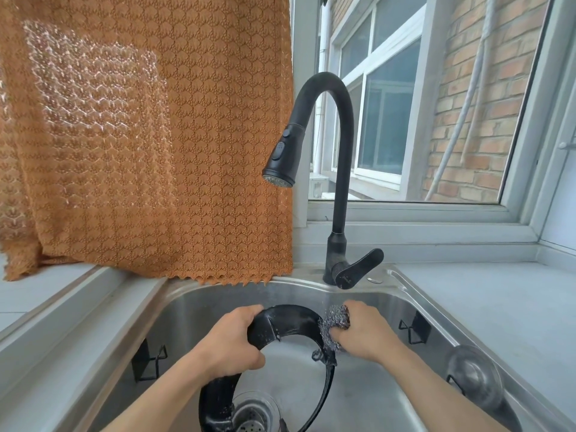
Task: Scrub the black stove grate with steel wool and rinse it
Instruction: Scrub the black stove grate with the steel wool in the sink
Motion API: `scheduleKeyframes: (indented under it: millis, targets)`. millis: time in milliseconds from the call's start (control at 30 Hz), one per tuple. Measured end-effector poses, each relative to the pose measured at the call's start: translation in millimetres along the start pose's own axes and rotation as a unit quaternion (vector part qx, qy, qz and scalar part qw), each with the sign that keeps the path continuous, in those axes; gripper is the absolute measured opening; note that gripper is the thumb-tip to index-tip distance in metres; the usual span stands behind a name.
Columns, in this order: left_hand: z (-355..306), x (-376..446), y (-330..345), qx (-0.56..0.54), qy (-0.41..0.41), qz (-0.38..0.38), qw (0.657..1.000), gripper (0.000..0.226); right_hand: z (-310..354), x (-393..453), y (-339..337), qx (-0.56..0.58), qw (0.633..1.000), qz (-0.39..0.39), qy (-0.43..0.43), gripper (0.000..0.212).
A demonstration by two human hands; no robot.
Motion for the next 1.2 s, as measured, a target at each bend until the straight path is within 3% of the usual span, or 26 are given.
scheduleKeyframes:
  millis: [100, 300, 633, 900, 1200]
  targets:
    - [-3, -1, 2, 0.004, 0.005, 0.002, 1.000, 0.033, 11, -3, -10, 0.022, 0.998, -0.057, -0.021, 0.039]
    - [-8, 0, 8, 0.023, 0.018, 0.002, 1.000, 0.031, 47, -20, -29, 0.071, 0.981, -0.148, -0.100, 0.045]
    - [-10, 2, 10, 0.060, 0.040, -0.009, 0.997, 0.037, 98, -46, -37, 0.082, 0.954, -0.172, -0.230, 0.042]
    - [-8, 1, 10, 0.041, 0.011, -0.007, 0.999, 0.033, 60, -27, -35, 0.040, 0.975, -0.168, -0.142, 0.037]
    - [-5, 1, 11, 0.000, -0.003, 0.003, 1.000, 0.039, 7, -3, -3, -0.085, 0.995, -0.051, -0.006, 0.049]
Point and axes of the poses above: each hand's wrist, its own x-axis towards the middle knuckle, its own y-axis out of the palm, z = x × y, the point moved 8 cm from there along x, towards the middle knuckle, and after that the axes turned 9 degrees about -x, right-handed, at the moved point
